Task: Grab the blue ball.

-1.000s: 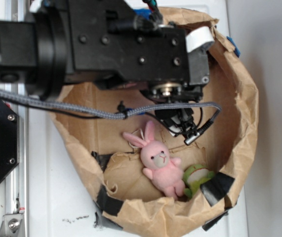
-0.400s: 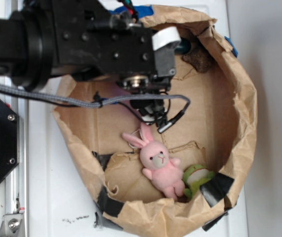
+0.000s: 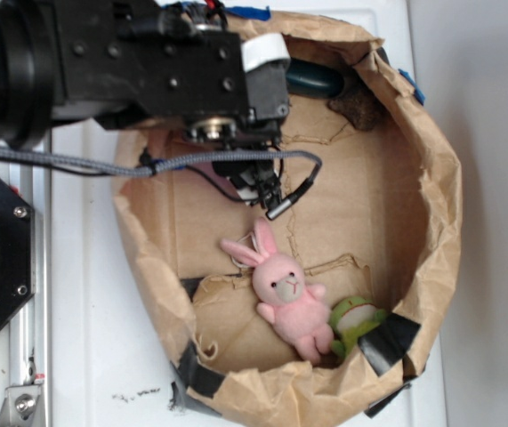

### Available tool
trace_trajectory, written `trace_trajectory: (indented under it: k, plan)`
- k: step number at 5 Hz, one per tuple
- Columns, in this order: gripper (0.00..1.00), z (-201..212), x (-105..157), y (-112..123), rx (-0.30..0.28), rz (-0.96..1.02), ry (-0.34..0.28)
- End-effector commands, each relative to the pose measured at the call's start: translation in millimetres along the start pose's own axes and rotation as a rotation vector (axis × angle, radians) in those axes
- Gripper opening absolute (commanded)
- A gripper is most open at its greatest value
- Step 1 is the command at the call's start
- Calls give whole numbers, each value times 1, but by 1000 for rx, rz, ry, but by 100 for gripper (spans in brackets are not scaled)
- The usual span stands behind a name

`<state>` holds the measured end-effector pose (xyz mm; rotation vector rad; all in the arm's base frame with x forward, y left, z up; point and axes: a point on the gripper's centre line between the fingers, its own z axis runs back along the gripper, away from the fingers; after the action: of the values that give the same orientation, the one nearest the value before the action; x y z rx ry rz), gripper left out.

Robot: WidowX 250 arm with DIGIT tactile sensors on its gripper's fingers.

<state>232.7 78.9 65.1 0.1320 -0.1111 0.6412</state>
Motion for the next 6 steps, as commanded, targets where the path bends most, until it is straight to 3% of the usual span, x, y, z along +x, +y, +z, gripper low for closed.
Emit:
trace_trajectory:
  k: [1,3,4,6]
  plan:
    - [100,10,19,23,50,142,-139]
    - [100,4,27,28,98,176,-161]
    - [100,5,44,30,107,186,-162]
    - [100,1,48,30,125,213,-172]
